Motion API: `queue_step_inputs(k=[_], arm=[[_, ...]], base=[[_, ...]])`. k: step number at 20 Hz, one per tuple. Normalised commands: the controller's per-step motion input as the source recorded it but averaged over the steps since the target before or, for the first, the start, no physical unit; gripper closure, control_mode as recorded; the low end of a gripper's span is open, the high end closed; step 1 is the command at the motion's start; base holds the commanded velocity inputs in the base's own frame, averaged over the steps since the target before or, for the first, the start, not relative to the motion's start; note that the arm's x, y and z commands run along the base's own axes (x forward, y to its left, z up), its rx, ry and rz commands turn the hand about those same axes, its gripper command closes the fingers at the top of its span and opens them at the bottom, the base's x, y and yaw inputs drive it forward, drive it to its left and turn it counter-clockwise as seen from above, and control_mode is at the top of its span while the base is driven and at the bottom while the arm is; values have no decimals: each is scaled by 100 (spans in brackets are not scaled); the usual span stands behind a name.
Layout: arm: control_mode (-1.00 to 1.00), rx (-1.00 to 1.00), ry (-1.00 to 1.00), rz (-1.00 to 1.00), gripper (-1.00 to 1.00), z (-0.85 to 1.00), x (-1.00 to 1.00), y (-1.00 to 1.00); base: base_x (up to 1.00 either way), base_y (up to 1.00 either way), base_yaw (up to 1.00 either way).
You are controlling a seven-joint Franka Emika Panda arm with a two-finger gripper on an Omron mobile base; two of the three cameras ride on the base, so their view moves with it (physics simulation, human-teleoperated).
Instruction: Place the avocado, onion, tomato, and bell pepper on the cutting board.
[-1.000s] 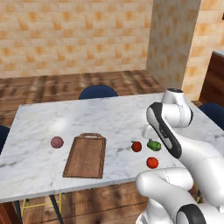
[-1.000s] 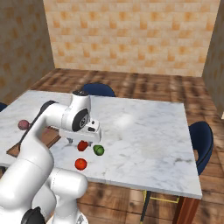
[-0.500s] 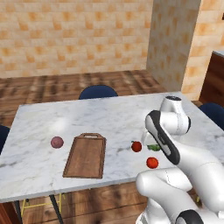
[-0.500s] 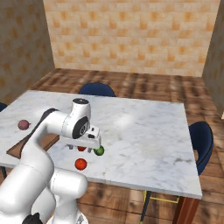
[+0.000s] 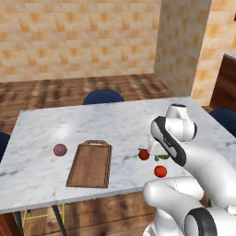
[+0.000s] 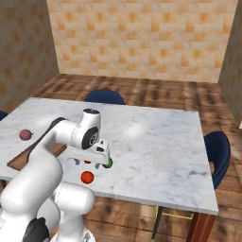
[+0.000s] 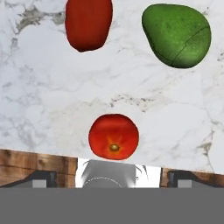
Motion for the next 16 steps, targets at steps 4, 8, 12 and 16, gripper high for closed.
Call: queue_step_inputs(k=[4,8,12,16], arm=[[-100,0,0,0,-100,-27,0,0],[-100,1,0,0,-100,-18,8,0],[-100,0,0,0,-100,-19,9,0],[-100,0,0,0,-100,-20,11,0]], base=[[0,0,0],[0,0,0],[0,0,0],[0,0,0]])
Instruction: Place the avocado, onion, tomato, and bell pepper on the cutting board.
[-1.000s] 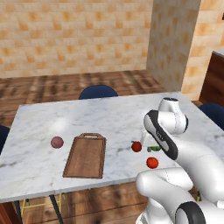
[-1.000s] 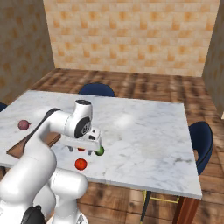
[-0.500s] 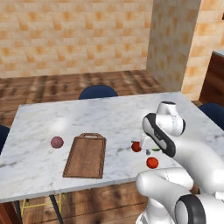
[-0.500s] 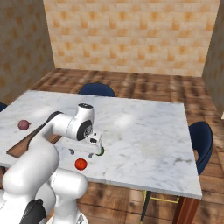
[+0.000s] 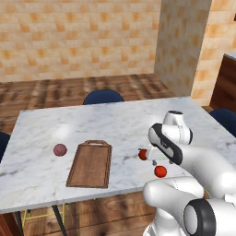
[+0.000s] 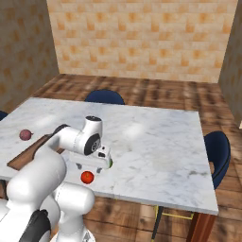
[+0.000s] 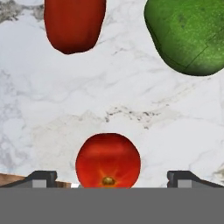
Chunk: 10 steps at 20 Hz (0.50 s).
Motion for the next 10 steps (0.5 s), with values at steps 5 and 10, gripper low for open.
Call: queue_step_inputs(k=[5,10], arm=[[-100,0,0,0,-100,-20,3,0],[-100,0,0,0,-100,-20,0,0]], base=[[0,0,0],[0,0,0]])
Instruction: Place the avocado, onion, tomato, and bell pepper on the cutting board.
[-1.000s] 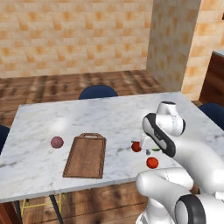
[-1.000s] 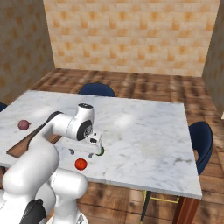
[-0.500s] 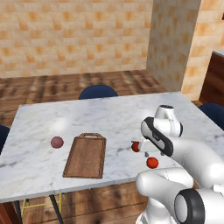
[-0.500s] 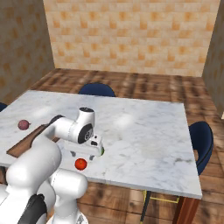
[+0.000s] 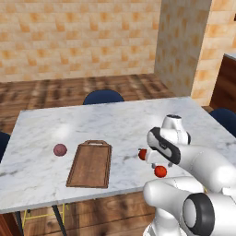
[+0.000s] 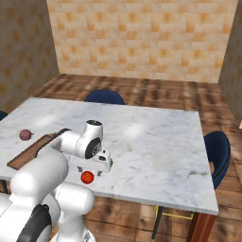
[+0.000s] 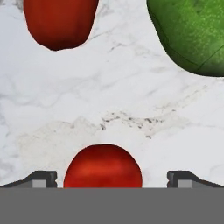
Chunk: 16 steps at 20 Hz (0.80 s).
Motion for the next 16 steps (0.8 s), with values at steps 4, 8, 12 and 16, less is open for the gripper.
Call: queue_step_inputs(k=[4,8,12,16], arm=[[-100,0,0,0,-100,-16,0,0],[-100,0,0,0,-100,-14,0,2],[-100,0,0,0,-100,-14,0,4],[-100,0,0,0,-100,-13,0,9]], base=[[0,0,0],[0,0,0],[0,0,0],[0,0,0]])
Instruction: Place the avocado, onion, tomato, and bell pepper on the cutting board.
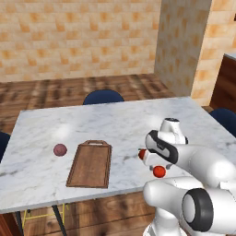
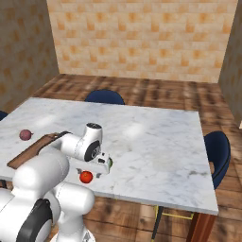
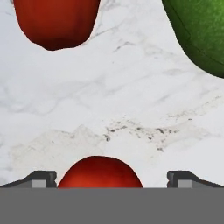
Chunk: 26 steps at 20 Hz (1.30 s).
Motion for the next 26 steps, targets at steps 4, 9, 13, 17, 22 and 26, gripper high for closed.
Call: queue_step_inputs(k=[4,9,13,17,22,26], arm=[[-100,0,1,0,-100,-19,0,12],[-100,0,5,0,-100,-24,0,12],[-100,1,7,-1,-100,-24,-6,11],[-100,4,9,-5,-100,-22,-19,7],[-100,4,2,-3,100,-4,-15,3],[-100,4,0,0,100,0,-23,0]], base=[[0,0,0],[0,0,0],[0,0,0],[0,0,0],[0,0,0],[0,0,0]])
